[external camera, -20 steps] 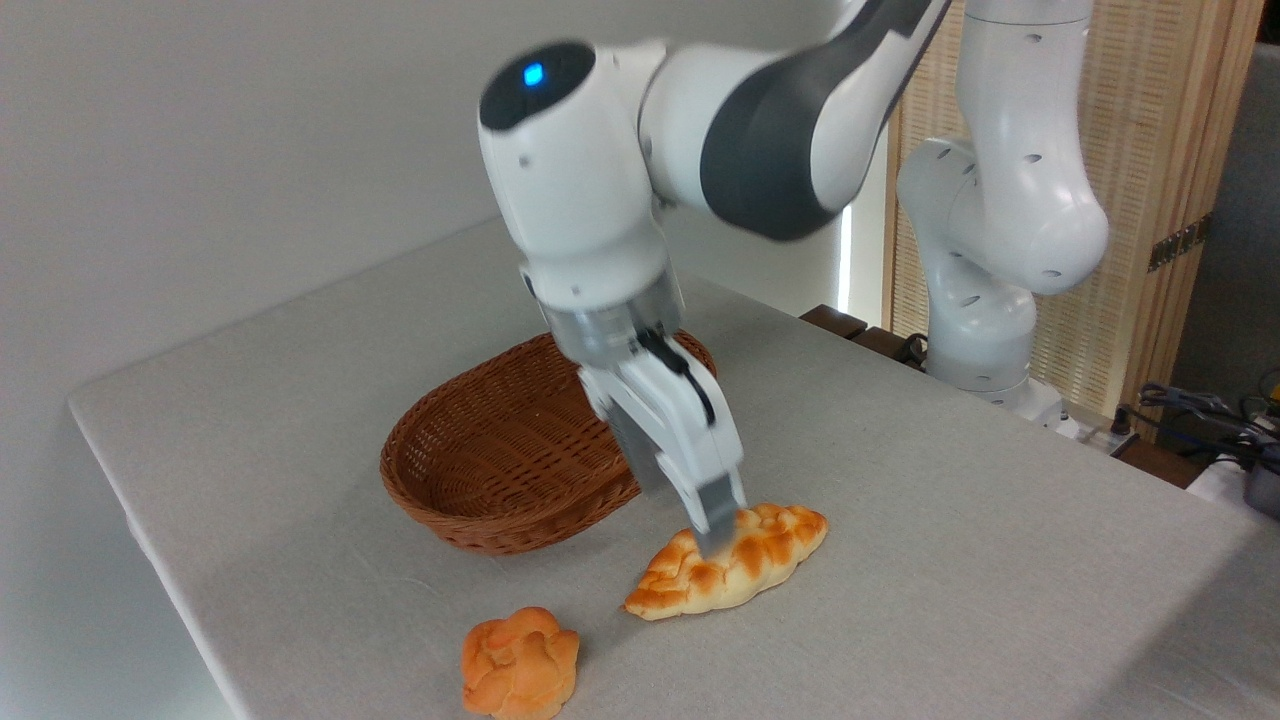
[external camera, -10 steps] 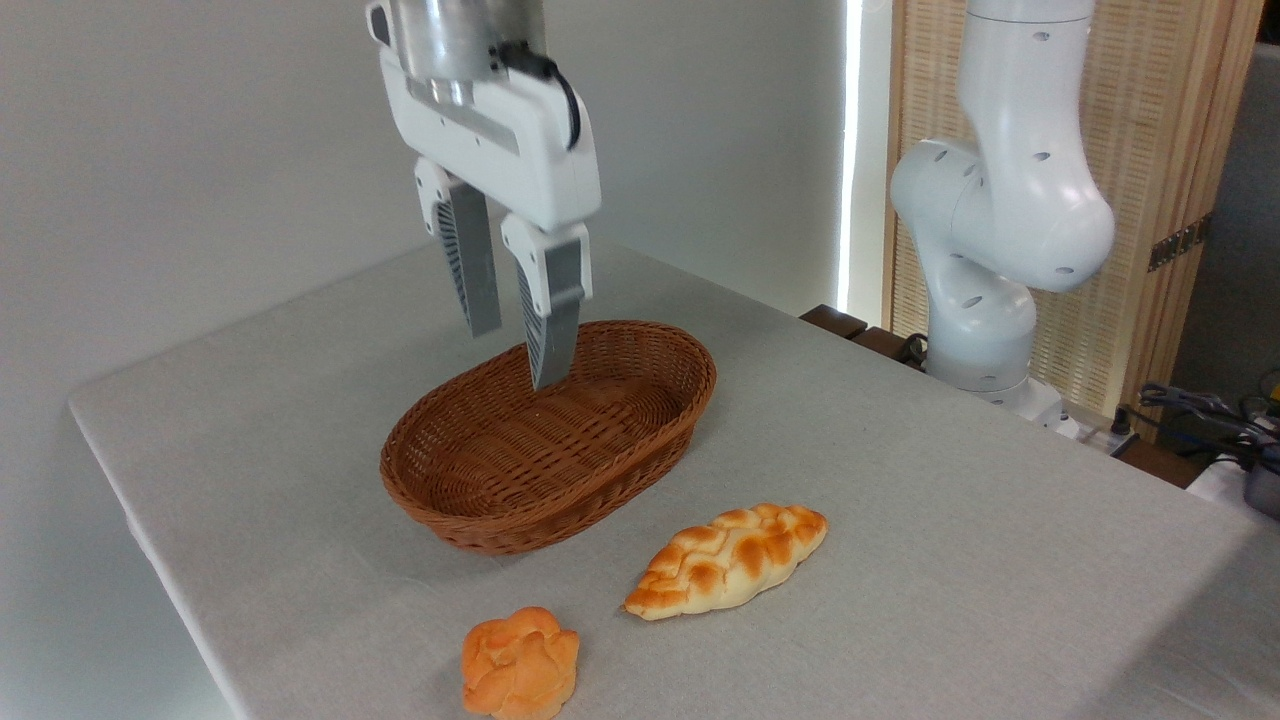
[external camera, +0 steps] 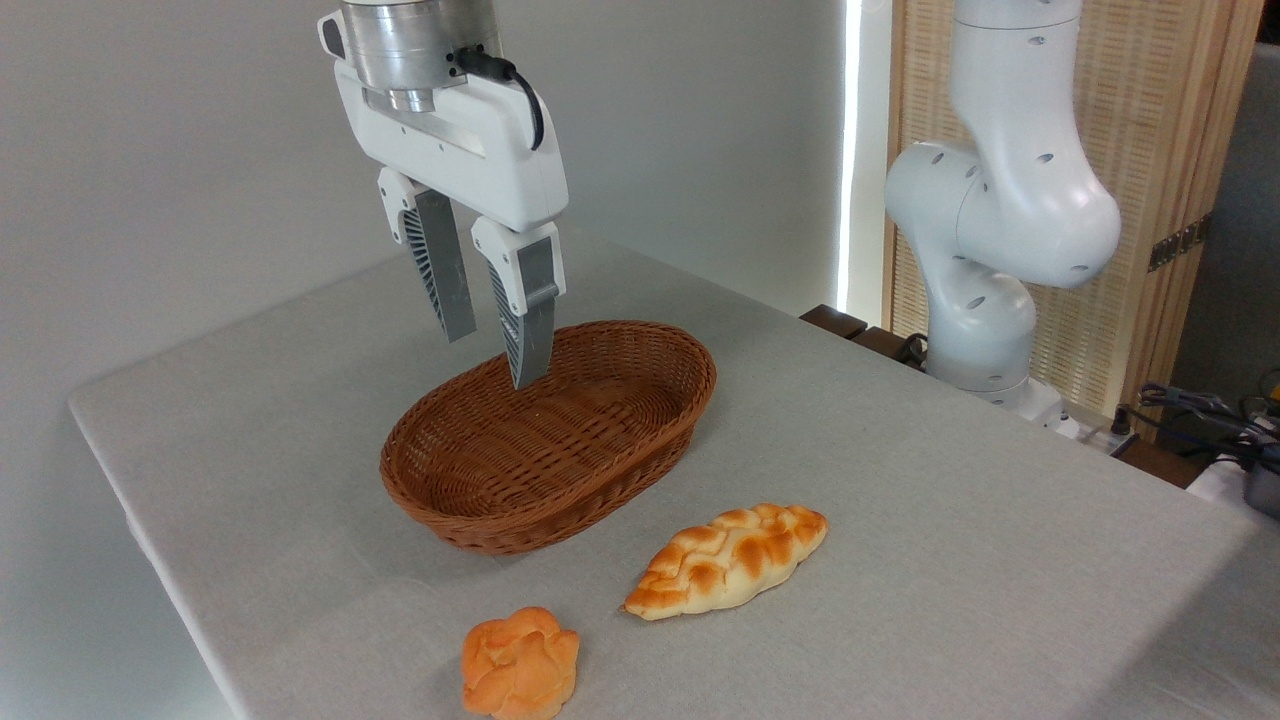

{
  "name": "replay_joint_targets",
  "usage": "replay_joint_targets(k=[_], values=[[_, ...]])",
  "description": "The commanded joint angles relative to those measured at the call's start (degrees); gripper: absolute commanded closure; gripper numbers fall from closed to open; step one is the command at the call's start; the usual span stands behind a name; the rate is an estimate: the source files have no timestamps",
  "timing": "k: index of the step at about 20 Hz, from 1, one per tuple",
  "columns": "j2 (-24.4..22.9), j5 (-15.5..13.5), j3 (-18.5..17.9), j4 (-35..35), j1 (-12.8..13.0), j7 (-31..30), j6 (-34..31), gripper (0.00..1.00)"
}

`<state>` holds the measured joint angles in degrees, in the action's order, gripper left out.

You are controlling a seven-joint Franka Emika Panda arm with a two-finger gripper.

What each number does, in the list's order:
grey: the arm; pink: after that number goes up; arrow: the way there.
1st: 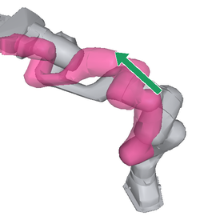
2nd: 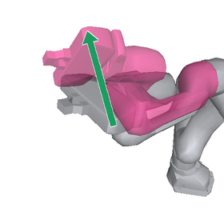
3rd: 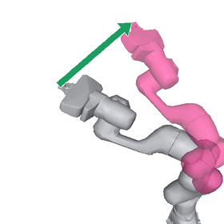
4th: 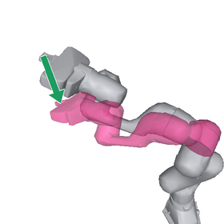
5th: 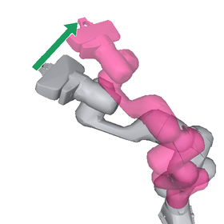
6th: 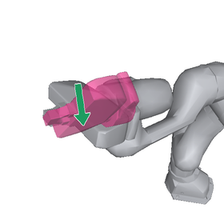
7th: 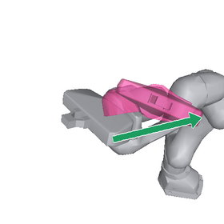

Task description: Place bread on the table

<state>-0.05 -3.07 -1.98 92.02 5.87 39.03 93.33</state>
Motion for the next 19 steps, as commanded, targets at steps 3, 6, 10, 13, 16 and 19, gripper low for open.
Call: replay_joint_targets(k=[3, 6, 10, 13, 16, 19], values=[[0.8, 0.4, 3.4, -1.8, -3.1, -0.8, -2.0, 0.0], [0.8, 1.5, 3.0, -1.8, -3.1, -0.4, -2.8, 0.0], [0.8, 4.1, 3.2, -1.8, -3.1, -0.9, -2.9, 0.0], [0.8, 3.7, 2.8, -1.8, -3.1, -0.9, -2.8, 0.0], [0.7, 3.5, 2.6, -1.9, -3.1, -0.8, -2.8, 0.0], [0.7, 3.4, 2.5, -1.9, -3.1, -0.7, -2.8, 0.0]])
